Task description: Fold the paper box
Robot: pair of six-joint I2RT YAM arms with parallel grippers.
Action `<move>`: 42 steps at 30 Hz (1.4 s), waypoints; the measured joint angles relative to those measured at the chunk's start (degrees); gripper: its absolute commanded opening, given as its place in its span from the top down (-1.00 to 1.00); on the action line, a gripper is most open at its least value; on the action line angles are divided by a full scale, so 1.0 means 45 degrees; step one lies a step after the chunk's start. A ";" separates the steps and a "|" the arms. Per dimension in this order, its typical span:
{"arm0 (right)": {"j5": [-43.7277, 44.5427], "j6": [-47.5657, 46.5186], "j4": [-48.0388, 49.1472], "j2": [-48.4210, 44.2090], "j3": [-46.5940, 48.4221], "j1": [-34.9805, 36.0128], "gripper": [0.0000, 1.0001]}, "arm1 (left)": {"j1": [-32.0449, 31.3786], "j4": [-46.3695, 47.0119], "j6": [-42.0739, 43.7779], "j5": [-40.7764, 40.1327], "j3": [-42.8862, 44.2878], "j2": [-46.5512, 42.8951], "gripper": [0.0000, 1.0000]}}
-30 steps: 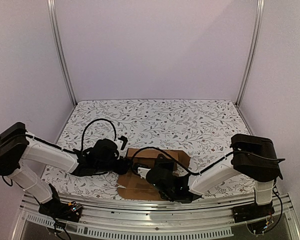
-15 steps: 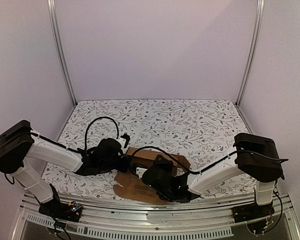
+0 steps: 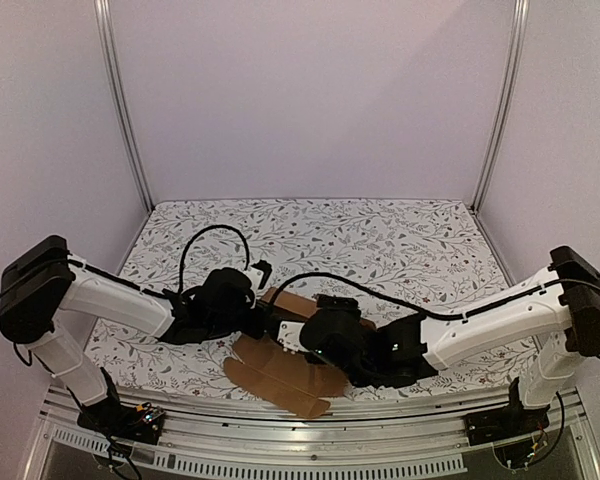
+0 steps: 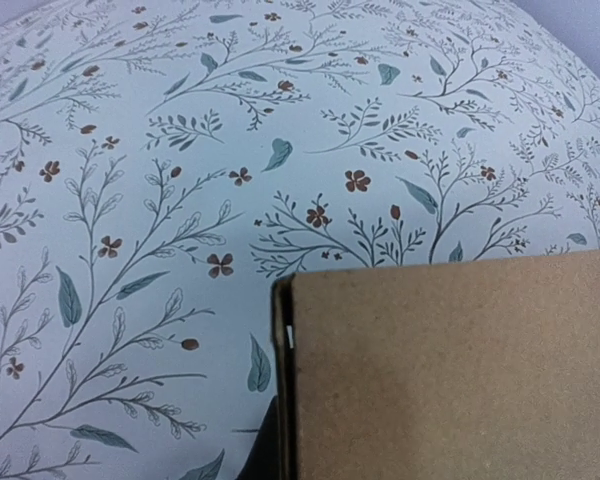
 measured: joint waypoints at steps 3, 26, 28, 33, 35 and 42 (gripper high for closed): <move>-0.1511 0.0952 -0.1049 -0.1253 0.0131 -0.0087 -0.66 | 0.0000 -0.0151 0.0364 0.0039 0.0423 0.0238 1.00; -0.9442 0.7553 -0.1700 -0.3293 -0.0034 -0.4838 1.00 | -0.0005 -0.0699 0.2569 0.2103 0.2875 0.2186 1.00; -0.9831 0.7907 -0.1428 -0.3254 -0.0204 -0.5265 1.00 | -0.0005 -0.0792 0.2642 0.2220 0.3016 0.2322 1.00; -1.0448 0.8534 -0.0636 -0.3147 -0.0427 -0.5926 1.00 | -0.0005 -0.0835 0.2671 0.2545 0.3395 0.2783 1.00; -1.0579 0.8626 -0.0267 -0.3104 -0.0529 -0.5945 1.00 | -0.0005 -0.0835 0.2676 0.2603 0.3483 0.2919 1.00; -1.1006 0.8869 0.0787 -0.2584 -0.0840 -0.6086 1.00 | -0.0005 -0.0835 0.2788 0.2691 0.3648 0.3123 1.00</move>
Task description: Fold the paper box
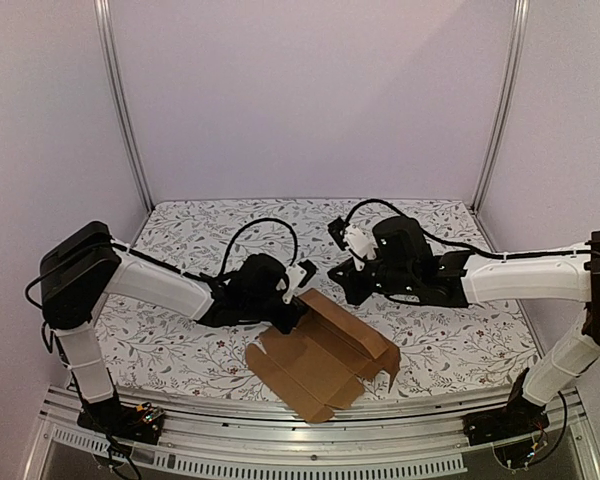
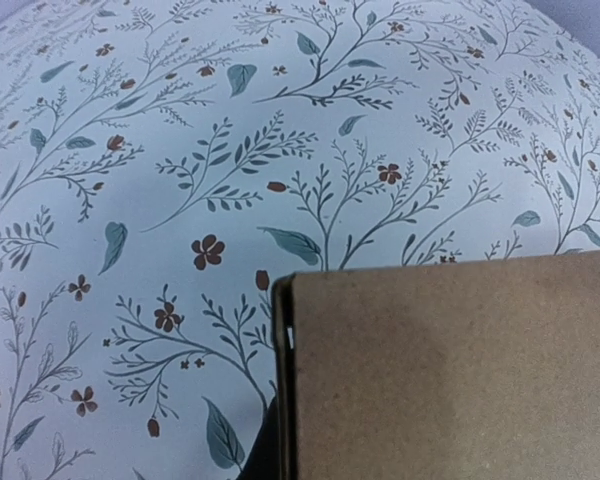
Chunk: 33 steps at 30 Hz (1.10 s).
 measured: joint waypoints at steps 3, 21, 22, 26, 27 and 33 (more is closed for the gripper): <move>-0.0219 0.0049 0.0277 0.0291 -0.0010 -0.0044 1.00 | 0.0000 0.0097 0.0121 0.0097 0.0000 0.0039 1.00; -0.0874 0.0578 0.1554 0.1229 -0.0355 -0.0141 1.00 | -0.0019 0.0981 0.0874 0.0432 0.0223 0.0641 1.00; -0.0874 0.0607 0.1598 0.1268 -0.0408 -0.0141 1.00 | -0.0019 0.0986 0.0874 0.0432 0.0223 0.0646 1.00; -0.0937 0.0748 0.1865 0.1413 -0.0476 -0.0141 1.00 | -0.0024 0.1049 0.0865 0.0432 0.0223 0.0665 1.00; -0.0981 0.0806 0.1948 0.1477 -0.0476 -0.0141 1.00 | -0.0024 0.1064 0.0860 0.0432 0.0223 0.0670 1.00; -0.1209 0.1039 0.2395 0.1948 -0.0481 -0.0141 1.00 | -0.0044 0.1239 0.0724 0.0427 0.0219 0.0714 1.00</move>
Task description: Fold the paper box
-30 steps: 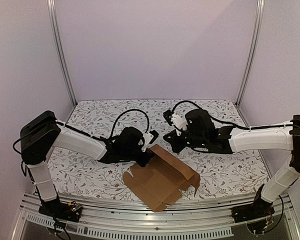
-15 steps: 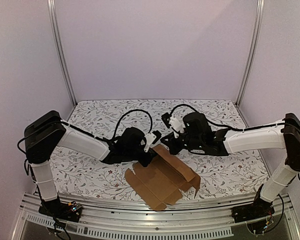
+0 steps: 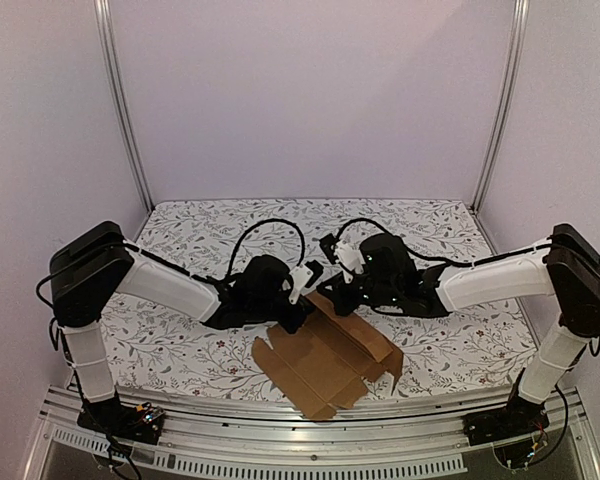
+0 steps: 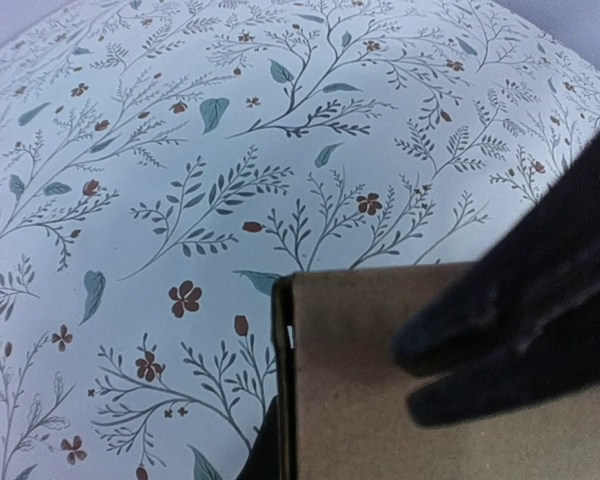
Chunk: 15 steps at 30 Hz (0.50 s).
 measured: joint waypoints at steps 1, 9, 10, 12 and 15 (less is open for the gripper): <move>-0.0010 0.0044 0.0063 0.0097 0.0005 0.0000 1.00 | -0.0005 0.0039 -0.0024 0.0005 -0.0005 0.0005 1.00; -0.0087 0.0257 0.0714 0.0801 0.0005 -0.0005 1.00 | -0.0015 0.0690 -0.0350 -0.0044 -0.0359 0.0049 0.87; -0.0102 0.0282 0.0787 0.0840 0.0005 -0.0005 1.00 | -0.0015 0.0792 -0.0403 -0.0053 -0.0418 0.0053 0.84; -0.0175 0.0325 0.0918 0.0894 0.0005 -0.0005 1.00 | -0.0015 0.1035 -0.0486 -0.0112 -0.0554 0.0053 0.76; -0.0204 0.0345 0.0923 0.0933 -0.0010 0.0000 1.00 | -0.0024 0.1311 -0.0641 -0.0160 -0.0753 0.0053 0.68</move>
